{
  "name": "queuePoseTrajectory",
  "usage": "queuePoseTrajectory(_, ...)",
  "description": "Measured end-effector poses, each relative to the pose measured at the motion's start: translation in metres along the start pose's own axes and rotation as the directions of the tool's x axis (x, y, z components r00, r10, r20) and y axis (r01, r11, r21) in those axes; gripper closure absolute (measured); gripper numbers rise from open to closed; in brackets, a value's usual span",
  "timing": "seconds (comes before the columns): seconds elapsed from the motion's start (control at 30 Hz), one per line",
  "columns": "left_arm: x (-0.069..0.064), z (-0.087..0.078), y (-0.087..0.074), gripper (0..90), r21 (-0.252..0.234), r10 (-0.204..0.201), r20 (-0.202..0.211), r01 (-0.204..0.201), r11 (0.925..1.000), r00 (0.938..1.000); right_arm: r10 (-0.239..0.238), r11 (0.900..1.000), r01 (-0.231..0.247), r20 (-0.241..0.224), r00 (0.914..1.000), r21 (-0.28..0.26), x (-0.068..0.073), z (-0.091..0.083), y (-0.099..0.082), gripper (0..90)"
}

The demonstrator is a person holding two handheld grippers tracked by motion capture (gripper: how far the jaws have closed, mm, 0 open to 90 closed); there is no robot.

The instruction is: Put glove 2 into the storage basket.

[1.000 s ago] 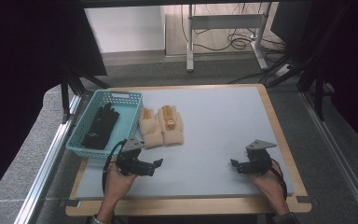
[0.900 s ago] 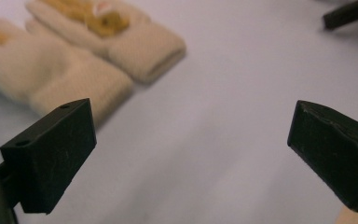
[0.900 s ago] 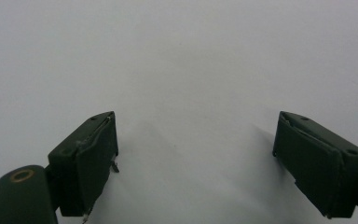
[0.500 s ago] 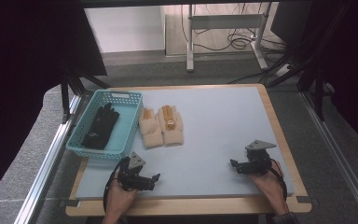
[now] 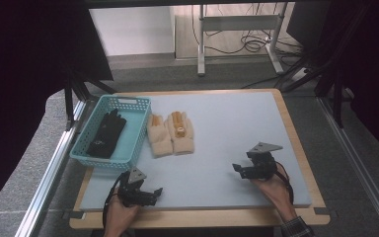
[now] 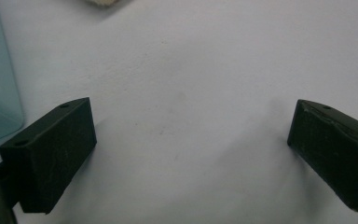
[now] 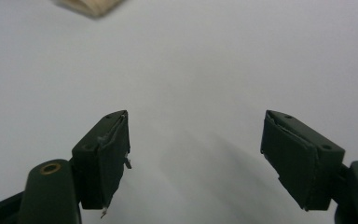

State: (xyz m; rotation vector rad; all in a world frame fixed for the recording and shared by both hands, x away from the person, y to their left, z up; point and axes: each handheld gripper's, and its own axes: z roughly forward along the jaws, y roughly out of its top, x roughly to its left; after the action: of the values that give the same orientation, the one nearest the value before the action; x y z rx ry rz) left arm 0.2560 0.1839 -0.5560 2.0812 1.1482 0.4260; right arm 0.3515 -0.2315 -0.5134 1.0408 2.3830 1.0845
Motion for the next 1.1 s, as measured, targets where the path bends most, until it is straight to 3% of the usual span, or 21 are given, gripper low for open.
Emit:
queuePoseTrajectory(0.23, -0.003, 0.001, -0.006, 0.1, -0.052, -0.015, -0.017, 0.014, 0.9985, 0.9997, -0.061, 0.9981, 0.061, -0.086, 0.9944, -0.007, 0.020, 0.022, 0.037, 30.6)
queuePoseTrajectory(0.47, -0.004, 0.002, -0.010, 0.0, -0.084, -0.017, -0.023, 0.015, 0.9963, 0.9996, -0.119, 0.9928, 0.119, -0.170, 0.9783, -0.007, 0.042, 0.053, 0.070, 42.2)
queuePoseTrajectory(0.9, -0.003, 0.002, -0.011, 0.0, -0.091, -0.016, -0.021, 0.014, 0.9958, 0.9996, -0.197, 0.9799, 0.199, -0.237, 0.9514, -0.014, 0.080, 0.111, 0.121, 62.9)
queuePoseTrajectory(1.1, -0.003, 0.002, -0.011, 0.0, -0.091, -0.015, -0.021, 0.013, 0.9958, 0.9997, -0.214, 0.9760, 0.217, -0.253, 0.9435, -0.015, 0.095, 0.142, 0.141, 62.5)
